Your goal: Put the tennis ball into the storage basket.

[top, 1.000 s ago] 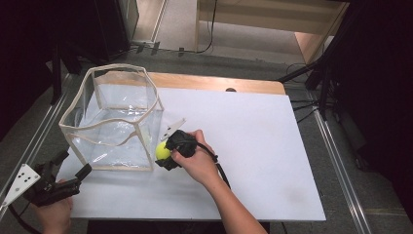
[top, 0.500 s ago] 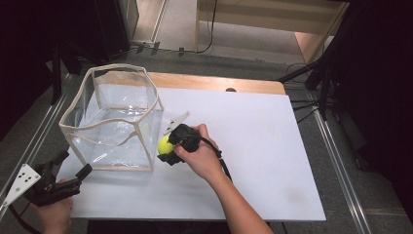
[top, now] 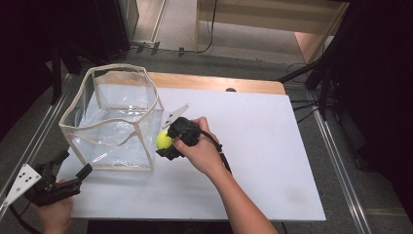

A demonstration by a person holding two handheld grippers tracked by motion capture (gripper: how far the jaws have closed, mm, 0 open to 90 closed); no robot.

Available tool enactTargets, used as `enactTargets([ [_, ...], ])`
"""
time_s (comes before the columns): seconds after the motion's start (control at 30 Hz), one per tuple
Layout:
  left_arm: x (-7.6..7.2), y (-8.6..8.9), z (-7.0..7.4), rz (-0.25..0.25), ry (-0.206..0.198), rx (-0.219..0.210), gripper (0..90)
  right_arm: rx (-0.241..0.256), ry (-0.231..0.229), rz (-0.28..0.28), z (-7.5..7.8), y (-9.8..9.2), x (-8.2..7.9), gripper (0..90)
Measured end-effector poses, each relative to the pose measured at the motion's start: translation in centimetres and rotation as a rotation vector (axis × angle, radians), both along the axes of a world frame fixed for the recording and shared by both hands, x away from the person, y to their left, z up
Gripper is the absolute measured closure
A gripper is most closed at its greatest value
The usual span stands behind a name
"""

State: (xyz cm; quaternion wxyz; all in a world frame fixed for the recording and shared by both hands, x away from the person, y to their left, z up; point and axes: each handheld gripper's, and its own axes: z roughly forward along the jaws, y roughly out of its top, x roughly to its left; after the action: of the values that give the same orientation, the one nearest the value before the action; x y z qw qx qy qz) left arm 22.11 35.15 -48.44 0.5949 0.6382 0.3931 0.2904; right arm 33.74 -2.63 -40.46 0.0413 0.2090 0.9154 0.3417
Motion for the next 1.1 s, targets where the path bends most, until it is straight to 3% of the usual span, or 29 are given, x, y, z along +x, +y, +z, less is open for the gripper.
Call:
enactTargets([
  [0.37, 0.0, 0.0, 0.0, 0.001, 0.001, -0.002, 6.5, 0.004, 0.013, 0.015, 1.6, 0.0, 0.4, 23.3],
  [0.43, 0.0, 0.0, 0.0, 0.002, 0.0, 0.002, 6.5, 0.002, -0.007, 0.026, 2.0, 0.0, 0.6, 23.3],
  [0.57, 0.0, 0.0, 0.0, 0.001, 0.001, -0.002, 6.5, 0.004, 0.003, 0.01, 2.6, -0.1, 0.6, 23.3],
  [1.1, 0.0, -0.1, 0.0, 0.001, -0.001, 0.004, 6.5, 0.022, -0.002, 0.03, 4.1, 0.1, 1.1, 23.4],
])
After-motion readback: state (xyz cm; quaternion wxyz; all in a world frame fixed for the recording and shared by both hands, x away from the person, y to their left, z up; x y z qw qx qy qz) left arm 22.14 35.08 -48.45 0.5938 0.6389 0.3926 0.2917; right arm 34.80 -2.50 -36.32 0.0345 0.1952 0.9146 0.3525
